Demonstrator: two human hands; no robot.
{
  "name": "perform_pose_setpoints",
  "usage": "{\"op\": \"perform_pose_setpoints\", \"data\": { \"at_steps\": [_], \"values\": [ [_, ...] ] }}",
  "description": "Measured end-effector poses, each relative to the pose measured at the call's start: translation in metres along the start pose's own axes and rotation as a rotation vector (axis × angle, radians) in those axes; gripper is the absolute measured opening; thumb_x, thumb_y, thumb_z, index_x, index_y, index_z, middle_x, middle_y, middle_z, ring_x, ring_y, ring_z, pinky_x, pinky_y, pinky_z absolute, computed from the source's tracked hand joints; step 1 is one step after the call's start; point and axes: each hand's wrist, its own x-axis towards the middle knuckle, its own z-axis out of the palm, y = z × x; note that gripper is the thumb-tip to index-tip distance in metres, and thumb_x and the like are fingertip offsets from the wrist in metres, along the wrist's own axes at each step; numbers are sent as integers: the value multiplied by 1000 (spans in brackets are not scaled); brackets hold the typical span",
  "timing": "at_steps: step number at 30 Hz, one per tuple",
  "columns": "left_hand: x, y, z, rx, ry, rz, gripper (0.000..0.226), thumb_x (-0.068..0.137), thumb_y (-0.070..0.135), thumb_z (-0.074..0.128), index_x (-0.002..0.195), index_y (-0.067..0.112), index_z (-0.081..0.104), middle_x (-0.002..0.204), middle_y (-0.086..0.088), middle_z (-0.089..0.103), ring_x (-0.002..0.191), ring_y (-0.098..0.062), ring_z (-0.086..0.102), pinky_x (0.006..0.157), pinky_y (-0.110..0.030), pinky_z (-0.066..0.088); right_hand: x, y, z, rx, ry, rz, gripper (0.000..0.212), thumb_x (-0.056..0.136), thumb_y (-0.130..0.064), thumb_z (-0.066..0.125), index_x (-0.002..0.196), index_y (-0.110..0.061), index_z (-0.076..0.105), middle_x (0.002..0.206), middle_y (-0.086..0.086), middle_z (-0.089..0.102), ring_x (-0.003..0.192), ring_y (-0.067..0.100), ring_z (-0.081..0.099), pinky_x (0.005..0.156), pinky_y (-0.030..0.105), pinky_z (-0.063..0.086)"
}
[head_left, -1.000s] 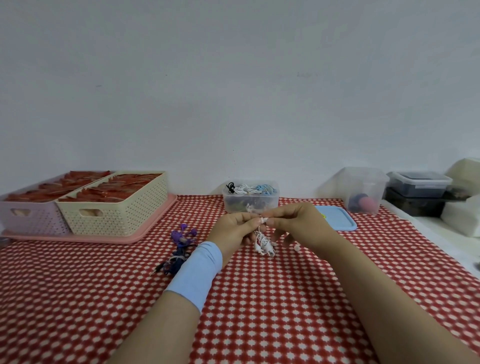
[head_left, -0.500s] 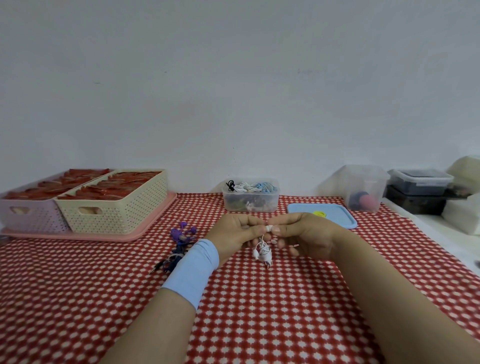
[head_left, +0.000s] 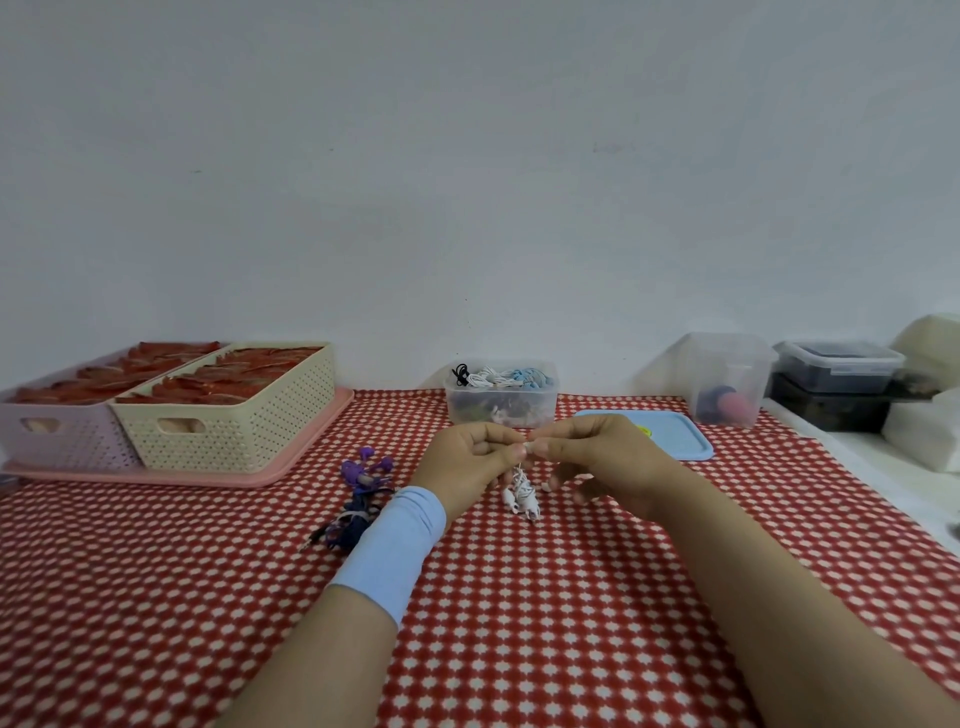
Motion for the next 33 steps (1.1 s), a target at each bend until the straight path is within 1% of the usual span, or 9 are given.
{"op": "perform_pose_setpoints", "data": {
  "at_steps": [5,9,14,16,20,24,26,29,33],
  "values": [
    [-2,3,2,36,32,22,12,85,9,75,96,14,74,84,3,77,75,-11,73,67,-16,55,0,1,2,-45,40,-42,16,87,-12,77,103,-13,78,84,7,77,61,13,65,49,24,48],
    [-2,2,1,53,49,35,13,82,9,77,94,14,76,80,2,76,67,-9,71,66,-16,55,0,1,3,-84,56,-73,15,85,-7,77,100,-9,79,80,7,76,62,13,64,47,24,48],
    [0,-1,1,91,88,97,11,80,11,78,90,17,78,82,5,74,72,-5,68,69,-15,54,0,1,4,-85,64,-89,15,85,-10,78,100,-9,78,78,7,75,63,15,65,47,24,49],
    [0,-1,1,118,89,117,12,80,11,79,89,19,78,83,6,74,75,-3,68,70,-14,53,0,1,4,-103,59,-84,14,85,-12,79,99,-12,79,81,6,77,63,14,65,48,23,48],
    [-1,0,2,155,75,150,11,80,11,79,90,16,78,81,7,73,71,2,66,70,-13,53,1,3,4,-93,67,-73,9,84,-13,79,94,-12,80,83,7,76,61,13,62,48,23,47],
    [-2,2,1,53,66,125,12,82,10,77,90,18,77,82,9,73,70,2,66,72,-14,53,1,2,-1,98,-39,18,23,93,-28,68,108,-14,78,104,7,75,66,12,61,51,22,43],
    [-3,4,1,-5,49,104,11,83,8,76,91,16,77,82,8,74,69,2,67,71,-14,52,2,3,-4,165,-101,65,29,96,-30,62,116,-15,75,110,6,72,68,12,60,51,21,43],
    [-3,6,1,-40,13,72,10,84,9,74,91,16,77,71,8,72,64,-2,65,66,-15,50,4,7,-5,195,-131,96,31,88,-24,65,116,-14,75,101,5,70,66,10,60,47,19,42],
    [-3,6,2,-70,-19,57,12,85,13,74,89,24,78,69,1,72,68,-8,65,75,-25,55,5,6,-3,219,-143,99,29,78,-24,70,105,-16,78,87,3,71,62,9,60,43,18,39]
  ]
}}
